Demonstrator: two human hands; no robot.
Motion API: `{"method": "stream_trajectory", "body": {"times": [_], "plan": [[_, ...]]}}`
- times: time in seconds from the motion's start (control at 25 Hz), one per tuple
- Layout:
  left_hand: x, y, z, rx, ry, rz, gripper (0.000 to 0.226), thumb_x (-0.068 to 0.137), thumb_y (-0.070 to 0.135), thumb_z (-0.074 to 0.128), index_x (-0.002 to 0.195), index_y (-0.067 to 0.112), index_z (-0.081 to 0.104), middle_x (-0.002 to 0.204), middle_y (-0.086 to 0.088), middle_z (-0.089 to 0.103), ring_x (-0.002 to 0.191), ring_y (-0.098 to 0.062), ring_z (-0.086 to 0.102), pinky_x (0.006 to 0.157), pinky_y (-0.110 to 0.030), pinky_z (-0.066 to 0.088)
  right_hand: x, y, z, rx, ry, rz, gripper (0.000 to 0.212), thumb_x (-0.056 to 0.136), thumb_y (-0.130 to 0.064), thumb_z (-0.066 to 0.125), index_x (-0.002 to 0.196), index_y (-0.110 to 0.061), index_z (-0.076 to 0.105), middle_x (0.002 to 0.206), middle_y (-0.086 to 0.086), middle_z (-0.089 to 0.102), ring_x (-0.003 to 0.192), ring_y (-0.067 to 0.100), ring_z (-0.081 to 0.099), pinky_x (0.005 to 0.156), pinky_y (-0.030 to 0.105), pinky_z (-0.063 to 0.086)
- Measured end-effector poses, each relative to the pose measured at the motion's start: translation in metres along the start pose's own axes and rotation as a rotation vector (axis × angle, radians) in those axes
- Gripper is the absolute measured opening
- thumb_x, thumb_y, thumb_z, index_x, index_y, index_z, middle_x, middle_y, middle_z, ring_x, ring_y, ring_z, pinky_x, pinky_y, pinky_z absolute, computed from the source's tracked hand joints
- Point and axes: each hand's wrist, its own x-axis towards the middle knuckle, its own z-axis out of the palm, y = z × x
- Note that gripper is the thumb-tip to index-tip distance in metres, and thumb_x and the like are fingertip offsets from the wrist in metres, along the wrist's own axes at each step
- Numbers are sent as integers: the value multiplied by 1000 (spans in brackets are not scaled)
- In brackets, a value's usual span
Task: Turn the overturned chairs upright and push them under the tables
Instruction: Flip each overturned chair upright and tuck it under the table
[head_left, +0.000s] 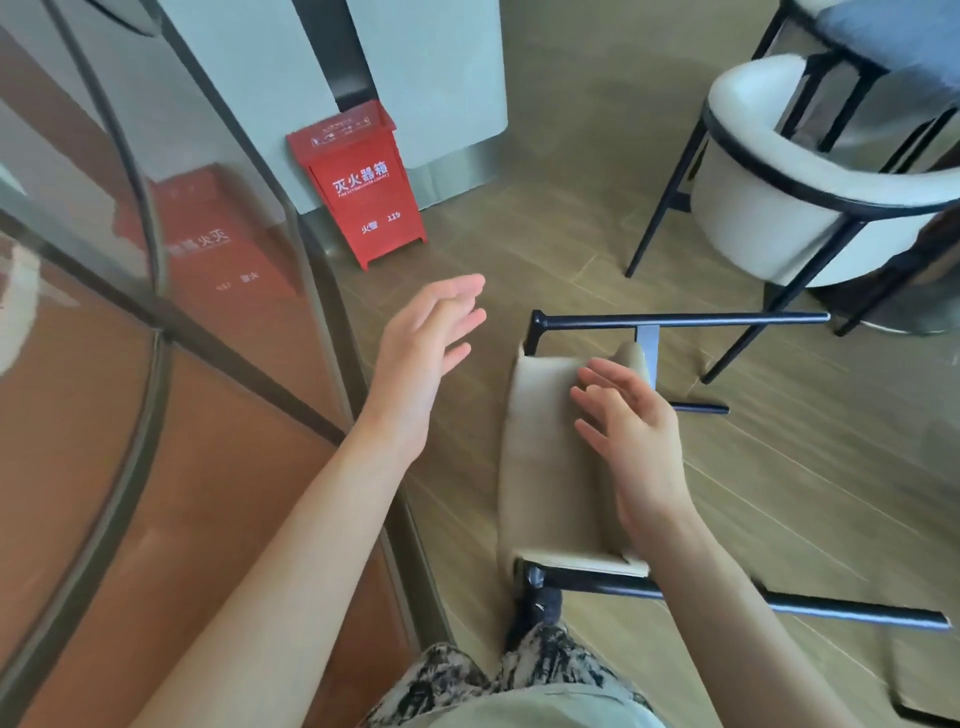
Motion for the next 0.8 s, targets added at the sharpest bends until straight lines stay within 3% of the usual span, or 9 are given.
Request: {"method": "stream_trajectory", "body": {"times": [0.16,0.4,0.6,0.8], "plan": [[47,23,15,9,-36,9,26,88,33,57,107,31,75,124,11,74,111,-8,72,108,-41,48,32,-13,9,30,33,-35,27,83,-24,60,106,-30,72,111,-10,74,114,12,67,100,42,53],[94,18,81,56,-326,-6,28,91,32,55,112,29,73,125,13,73,112,-8,71,107,-41,49,40,-9,-11,113,202,-22,22,94,-12,59,101,-27,73,108,-7,76,112,15,68,98,41,54],[140,1,140,25,-608,-110,30,83,34,56,107,28,73,120,10,76,113,-11,72,102,-38,52,28,-4,-31,180,521,-9,23,92,-13,58,101,-27,75,103,-11,77,104,9,71,89,33,55],[215,-11,170,6,-808,-172,25,87,33,58,106,26,73,118,8,77,111,-13,73,101,-39,52,56,-3,-5,297,838,-1,24,90,-14,56,101,-26,74,105,-8,77,105,14,71,95,39,56]]}}
